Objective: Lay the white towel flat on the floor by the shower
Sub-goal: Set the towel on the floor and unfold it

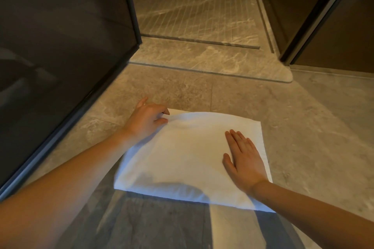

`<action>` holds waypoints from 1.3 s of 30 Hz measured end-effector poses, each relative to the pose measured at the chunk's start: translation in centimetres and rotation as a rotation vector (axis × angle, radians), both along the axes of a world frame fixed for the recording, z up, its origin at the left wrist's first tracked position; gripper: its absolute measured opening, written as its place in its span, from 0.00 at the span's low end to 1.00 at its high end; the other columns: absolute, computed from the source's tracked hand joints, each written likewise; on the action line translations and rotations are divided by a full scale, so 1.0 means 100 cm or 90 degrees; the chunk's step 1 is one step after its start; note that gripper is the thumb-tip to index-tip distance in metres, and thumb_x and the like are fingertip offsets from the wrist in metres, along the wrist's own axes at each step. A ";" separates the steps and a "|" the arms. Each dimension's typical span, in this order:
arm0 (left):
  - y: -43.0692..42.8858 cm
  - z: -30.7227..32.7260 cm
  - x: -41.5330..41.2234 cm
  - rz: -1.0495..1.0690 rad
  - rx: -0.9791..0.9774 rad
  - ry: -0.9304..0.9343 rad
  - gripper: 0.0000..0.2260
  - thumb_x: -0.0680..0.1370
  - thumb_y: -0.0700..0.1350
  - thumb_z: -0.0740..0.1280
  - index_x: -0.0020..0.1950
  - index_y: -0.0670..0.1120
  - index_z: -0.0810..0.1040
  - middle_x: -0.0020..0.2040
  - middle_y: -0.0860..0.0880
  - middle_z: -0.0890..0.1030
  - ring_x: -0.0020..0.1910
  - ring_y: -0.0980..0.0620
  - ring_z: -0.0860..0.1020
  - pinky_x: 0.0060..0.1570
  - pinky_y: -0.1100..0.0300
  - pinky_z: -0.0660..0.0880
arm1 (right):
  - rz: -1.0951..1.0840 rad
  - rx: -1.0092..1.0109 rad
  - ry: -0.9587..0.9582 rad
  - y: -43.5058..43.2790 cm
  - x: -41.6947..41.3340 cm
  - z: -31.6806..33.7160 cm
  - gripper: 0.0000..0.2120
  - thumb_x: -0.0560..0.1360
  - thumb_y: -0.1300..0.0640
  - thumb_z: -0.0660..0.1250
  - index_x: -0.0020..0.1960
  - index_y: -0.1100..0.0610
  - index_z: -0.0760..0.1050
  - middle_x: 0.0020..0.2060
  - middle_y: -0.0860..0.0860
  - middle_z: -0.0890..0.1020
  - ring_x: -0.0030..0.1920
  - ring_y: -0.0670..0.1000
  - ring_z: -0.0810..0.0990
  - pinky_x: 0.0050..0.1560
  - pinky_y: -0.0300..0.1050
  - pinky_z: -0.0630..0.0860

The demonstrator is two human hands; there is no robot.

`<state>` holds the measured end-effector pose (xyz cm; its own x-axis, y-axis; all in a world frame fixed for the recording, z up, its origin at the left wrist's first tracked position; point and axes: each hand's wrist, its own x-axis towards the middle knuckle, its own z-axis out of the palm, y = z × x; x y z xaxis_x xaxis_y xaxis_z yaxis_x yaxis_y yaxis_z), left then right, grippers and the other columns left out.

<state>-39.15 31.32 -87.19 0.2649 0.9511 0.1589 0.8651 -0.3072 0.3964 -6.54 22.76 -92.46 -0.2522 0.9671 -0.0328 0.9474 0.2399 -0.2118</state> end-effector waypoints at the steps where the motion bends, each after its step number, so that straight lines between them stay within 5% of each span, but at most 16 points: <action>1: -0.002 0.002 0.000 -0.009 0.008 0.011 0.05 0.74 0.44 0.72 0.49 0.47 0.81 0.45 0.49 0.84 0.50 0.49 0.80 0.73 0.51 0.49 | 0.000 -0.001 -0.001 0.000 0.000 0.000 0.30 0.80 0.42 0.45 0.80 0.51 0.45 0.79 0.47 0.50 0.78 0.46 0.44 0.77 0.44 0.41; 3: -0.005 0.009 0.001 -0.036 0.011 0.026 0.04 0.75 0.43 0.72 0.49 0.46 0.82 0.45 0.49 0.84 0.49 0.49 0.80 0.72 0.53 0.55 | 0.001 -0.001 0.002 0.000 -0.001 0.003 0.31 0.81 0.42 0.45 0.80 0.51 0.45 0.79 0.48 0.50 0.78 0.47 0.44 0.77 0.44 0.40; 7: -0.018 0.026 0.007 -0.098 0.039 0.044 0.04 0.75 0.40 0.71 0.49 0.45 0.83 0.46 0.47 0.84 0.47 0.45 0.80 0.49 0.55 0.74 | 0.008 -0.025 -0.005 -0.001 -0.004 0.008 0.31 0.81 0.43 0.47 0.80 0.52 0.44 0.80 0.49 0.49 0.79 0.48 0.44 0.77 0.45 0.39; 13: -0.042 0.043 0.010 -0.166 0.058 0.090 0.04 0.75 0.39 0.71 0.49 0.44 0.82 0.46 0.47 0.84 0.50 0.44 0.79 0.57 0.53 0.68 | 0.040 0.078 0.317 0.024 -0.017 0.063 0.30 0.73 0.55 0.71 0.73 0.53 0.66 0.68 0.54 0.72 0.69 0.56 0.69 0.68 0.54 0.66; 16: -0.052 0.053 0.011 -0.178 0.070 0.089 0.04 0.74 0.37 0.72 0.48 0.43 0.83 0.44 0.46 0.83 0.49 0.43 0.78 0.55 0.54 0.66 | 0.141 -0.008 0.216 0.052 -0.034 0.089 0.34 0.70 0.53 0.74 0.73 0.51 0.66 0.70 0.52 0.72 0.74 0.56 0.64 0.71 0.52 0.61; 18: -0.057 0.061 0.010 -0.188 0.087 0.088 0.04 0.73 0.37 0.73 0.47 0.43 0.83 0.43 0.46 0.83 0.48 0.43 0.79 0.54 0.53 0.67 | 0.160 -0.077 0.091 0.065 -0.043 0.091 0.28 0.72 0.54 0.73 0.70 0.53 0.71 0.68 0.51 0.75 0.74 0.55 0.64 0.74 0.54 0.56; 21: -0.065 0.069 0.005 -0.193 0.099 0.090 0.05 0.73 0.37 0.74 0.47 0.43 0.83 0.43 0.47 0.83 0.47 0.43 0.79 0.53 0.54 0.68 | 0.128 -0.075 0.021 0.071 -0.038 0.094 0.13 0.76 0.55 0.67 0.59 0.56 0.79 0.56 0.53 0.82 0.61 0.57 0.76 0.72 0.51 0.59; 24: -0.074 0.071 -0.002 -0.178 0.109 0.136 0.05 0.74 0.39 0.72 0.50 0.44 0.82 0.43 0.48 0.83 0.47 0.44 0.79 0.54 0.54 0.67 | 0.145 -0.028 -0.002 0.062 -0.022 0.098 0.09 0.78 0.54 0.65 0.51 0.58 0.81 0.46 0.54 0.85 0.50 0.58 0.79 0.63 0.49 0.68; 27: -0.079 0.071 -0.007 -0.133 0.052 0.235 0.11 0.79 0.45 0.66 0.61 0.47 0.78 0.53 0.50 0.82 0.55 0.47 0.77 0.59 0.57 0.62 | 0.157 -0.016 0.030 0.046 -0.011 0.102 0.11 0.78 0.52 0.67 0.49 0.60 0.81 0.44 0.56 0.85 0.46 0.59 0.81 0.47 0.52 0.76; 29: -0.080 0.072 -0.008 -0.140 0.029 0.309 0.12 0.81 0.48 0.63 0.63 0.49 0.78 0.56 0.52 0.80 0.57 0.48 0.75 0.59 0.58 0.60 | 0.167 -0.018 0.041 0.034 -0.007 0.108 0.11 0.78 0.53 0.67 0.51 0.59 0.82 0.45 0.55 0.85 0.47 0.58 0.82 0.46 0.52 0.77; 36: -0.112 0.088 -0.015 -0.217 0.091 0.278 0.03 0.70 0.46 0.76 0.42 0.53 0.83 0.40 0.56 0.81 0.44 0.52 0.77 0.51 0.58 0.55 | 0.168 0.006 0.130 -0.013 0.004 0.129 0.10 0.76 0.55 0.70 0.56 0.55 0.83 0.49 0.50 0.86 0.49 0.52 0.84 0.47 0.44 0.75; 39: -0.125 0.095 -0.014 -0.230 -0.026 0.249 0.04 0.69 0.48 0.76 0.43 0.52 0.84 0.54 0.54 0.83 0.57 0.51 0.77 0.59 0.57 0.60 | 0.185 -0.023 0.169 -0.035 0.005 0.134 0.08 0.73 0.56 0.72 0.53 0.54 0.84 0.46 0.49 0.87 0.46 0.51 0.84 0.45 0.47 0.77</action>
<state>-40.55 18.87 -77.67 0.6089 0.7914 -0.0534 0.7925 -0.6042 0.0833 -6.01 19.22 -79.05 -0.5196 0.8536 0.0376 0.7526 0.4781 -0.4529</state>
